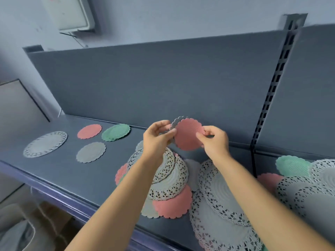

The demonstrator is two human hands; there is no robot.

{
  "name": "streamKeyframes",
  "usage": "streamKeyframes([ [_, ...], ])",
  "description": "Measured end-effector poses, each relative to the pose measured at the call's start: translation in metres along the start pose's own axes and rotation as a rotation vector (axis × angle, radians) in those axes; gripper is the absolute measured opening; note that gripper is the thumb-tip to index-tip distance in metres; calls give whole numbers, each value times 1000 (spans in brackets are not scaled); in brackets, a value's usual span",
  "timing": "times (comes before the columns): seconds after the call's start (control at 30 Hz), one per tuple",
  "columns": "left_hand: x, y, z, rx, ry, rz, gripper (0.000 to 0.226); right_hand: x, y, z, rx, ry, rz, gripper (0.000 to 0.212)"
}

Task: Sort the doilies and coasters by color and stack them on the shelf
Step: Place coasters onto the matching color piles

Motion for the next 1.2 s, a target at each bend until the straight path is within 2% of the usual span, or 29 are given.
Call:
streamKeyframes([
  [0.1,7,38,-46,-108,81,-10,24,-3,-34,16,96,-25,-45,10],
  [0.23,29,92,-143,-23,173,30,24,-13,-90,57,159,-79,-116,8],
  [0.33,57,112,-219,74,158,-20,25,-25,-128,114,254,-153,-104,7],
  [0.4,79,105,-258,222,87,-70,27,-33,-147,162,333,-187,-76,6],
  [0.47,100,94,-285,481,-36,-72,29,-39,-158,212,383,-198,-19,10],
  [0.57,122,89,-296,937,-331,44,31,-43,-163,279,411,-202,98,11],
  [0.63,129,96,-296,1086,-493,111,29,-45,-164,314,395,-230,172,15],
  [0.67,134,103,-298,1111,-515,162,25,-46,-164,329,385,-247,198,19],
  [0.73,152,122,-307,1057,-405,311,17,-44,-166,350,360,-270,221,23],
  [0.8,176,137,-323,977,-239,392,10,-35,-170,367,303,-301,208,25],
  [0.83,187,138,-329,1005,-213,401,12,-29,-171,376,258,-315,198,27],
  [0.87,197,132,-332,1082,-250,386,25,-24,-172,385,194,-321,180,29],
  [0.93,205,113,-329,1318,-483,352,59,-13,-174,397,-37,-296,74,29],
  [0.97,205,104,-326,1436,-605,346,68,-9,-177,400,-178,-283,-8,28],
  [1.03,206,88,-326,1602,-754,329,70,-11,-185,404,-372,-299,-174,27],
  [1.07,209,83,-326,1655,-773,304,64,-14,-188,402,-416,-306,-226,27],
  [1.2,211,93,-295,1771,-729,425,60,-25,-185,361,-532,-223,-261,29],
])
Point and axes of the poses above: each hand's wrist, its own x-axis towards the middle knuckle, its own z-axis out of the palm, y = z × x, the point moved 7 cm from there along x, towards the middle knuckle, and after that the axes turned 10 degrees about -x, right-handed, at the moved point
